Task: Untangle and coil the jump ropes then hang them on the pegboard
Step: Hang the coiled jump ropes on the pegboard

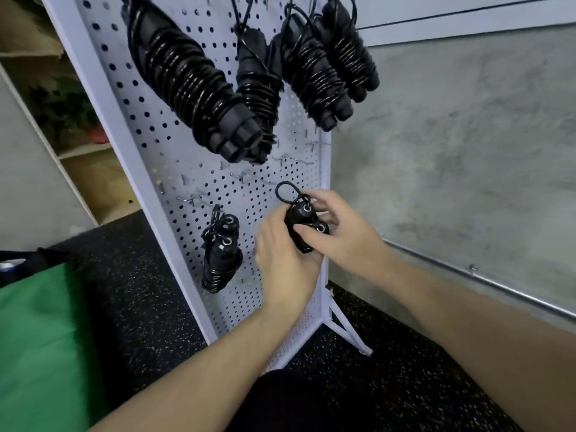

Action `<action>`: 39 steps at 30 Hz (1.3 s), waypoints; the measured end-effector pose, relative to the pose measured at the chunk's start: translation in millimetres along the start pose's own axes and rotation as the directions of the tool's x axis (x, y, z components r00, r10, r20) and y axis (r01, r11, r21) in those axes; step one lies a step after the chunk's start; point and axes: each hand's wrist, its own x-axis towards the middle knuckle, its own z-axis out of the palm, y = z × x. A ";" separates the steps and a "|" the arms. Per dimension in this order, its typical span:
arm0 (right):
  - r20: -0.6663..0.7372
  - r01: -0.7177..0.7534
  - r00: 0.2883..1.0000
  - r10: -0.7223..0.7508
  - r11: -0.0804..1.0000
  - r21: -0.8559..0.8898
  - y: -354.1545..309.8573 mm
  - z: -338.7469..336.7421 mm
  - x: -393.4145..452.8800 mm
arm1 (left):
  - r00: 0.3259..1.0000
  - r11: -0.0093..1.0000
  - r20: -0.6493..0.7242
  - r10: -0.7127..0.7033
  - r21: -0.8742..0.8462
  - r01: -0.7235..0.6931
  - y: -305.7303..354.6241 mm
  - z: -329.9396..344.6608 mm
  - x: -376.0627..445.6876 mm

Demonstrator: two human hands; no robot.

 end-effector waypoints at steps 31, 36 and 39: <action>-0.027 -0.542 0.825 0.564 0.778 -0.317 142.9 -118.3 -147.9 | 0.318 0.503 0.764 -0.562 0.010 0.864 29.8 129.0 -95.3; -0.072 -0.697 0.691 0.719 0.637 -0.330 208.8 -146.8 -218.2 | 0.114 0.679 0.867 -0.484 0.291 0.674 18.8 197.0 -157.7; -0.041 -0.762 0.589 0.807 0.538 -0.361 246.8 -158.5 -264.1 | -0.027 0.775 0.896 -0.443 0.397 0.491 2.0 232.8 -202.4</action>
